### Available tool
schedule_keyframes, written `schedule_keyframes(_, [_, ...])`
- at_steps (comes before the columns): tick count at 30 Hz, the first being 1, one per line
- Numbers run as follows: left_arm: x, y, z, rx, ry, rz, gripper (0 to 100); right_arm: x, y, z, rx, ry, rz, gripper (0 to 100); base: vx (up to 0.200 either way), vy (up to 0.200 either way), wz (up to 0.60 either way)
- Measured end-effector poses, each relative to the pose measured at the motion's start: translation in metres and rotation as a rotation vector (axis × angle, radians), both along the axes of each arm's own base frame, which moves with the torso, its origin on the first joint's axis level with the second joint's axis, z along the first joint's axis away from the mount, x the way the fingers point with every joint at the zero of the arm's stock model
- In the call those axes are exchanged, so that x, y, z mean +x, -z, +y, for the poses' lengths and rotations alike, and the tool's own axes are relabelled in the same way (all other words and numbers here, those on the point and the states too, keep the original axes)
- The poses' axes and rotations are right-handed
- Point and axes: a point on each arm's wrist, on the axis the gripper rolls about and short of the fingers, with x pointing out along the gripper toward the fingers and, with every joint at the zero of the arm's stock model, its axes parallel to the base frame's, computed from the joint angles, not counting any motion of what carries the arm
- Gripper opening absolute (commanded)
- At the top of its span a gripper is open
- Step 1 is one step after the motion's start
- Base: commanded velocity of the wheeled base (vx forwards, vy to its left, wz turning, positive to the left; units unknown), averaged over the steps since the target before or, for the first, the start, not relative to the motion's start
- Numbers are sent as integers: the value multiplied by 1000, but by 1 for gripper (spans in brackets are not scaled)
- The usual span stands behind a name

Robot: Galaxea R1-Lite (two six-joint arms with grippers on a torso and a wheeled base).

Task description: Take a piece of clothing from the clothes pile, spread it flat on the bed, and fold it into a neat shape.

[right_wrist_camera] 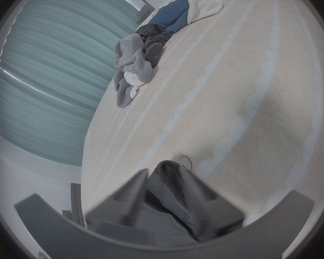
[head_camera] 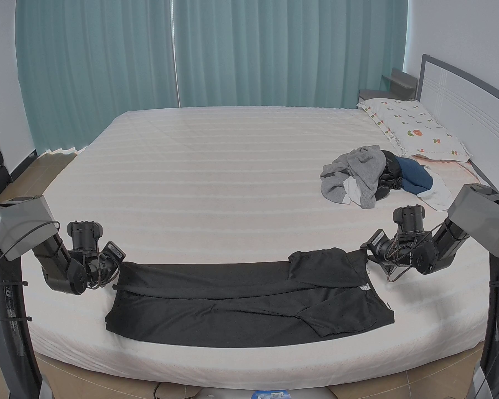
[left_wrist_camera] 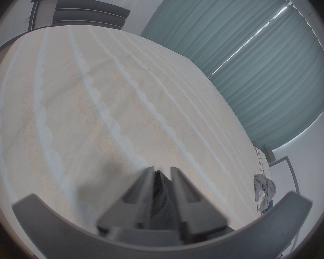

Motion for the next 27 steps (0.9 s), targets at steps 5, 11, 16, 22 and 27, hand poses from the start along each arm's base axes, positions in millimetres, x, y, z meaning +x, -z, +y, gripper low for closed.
schedule_keyframes(5, [-2,-2,3,-3,-5,-1,100,-3,-2,-8,2,19,6,100,0,0,0])
schedule_keyframes(11, [-18,-8,4,-50,58,11,100,-13,-10,-15,16,22,13,100,0,0,0])
schedule_keyframes(16, [-48,-11,4,-57,225,43,100,-26,-18,-18,32,6,23,100,0,0,0])
schedule_keyframes(22, [-92,-7,12,36,450,93,100,-37,-25,-17,40,-12,30,100,0,0,0])
schedule_keyframes(27, [-119,-3,15,48,529,133,100,-43,-29,-16,43,-22,31,100,0,0,0])
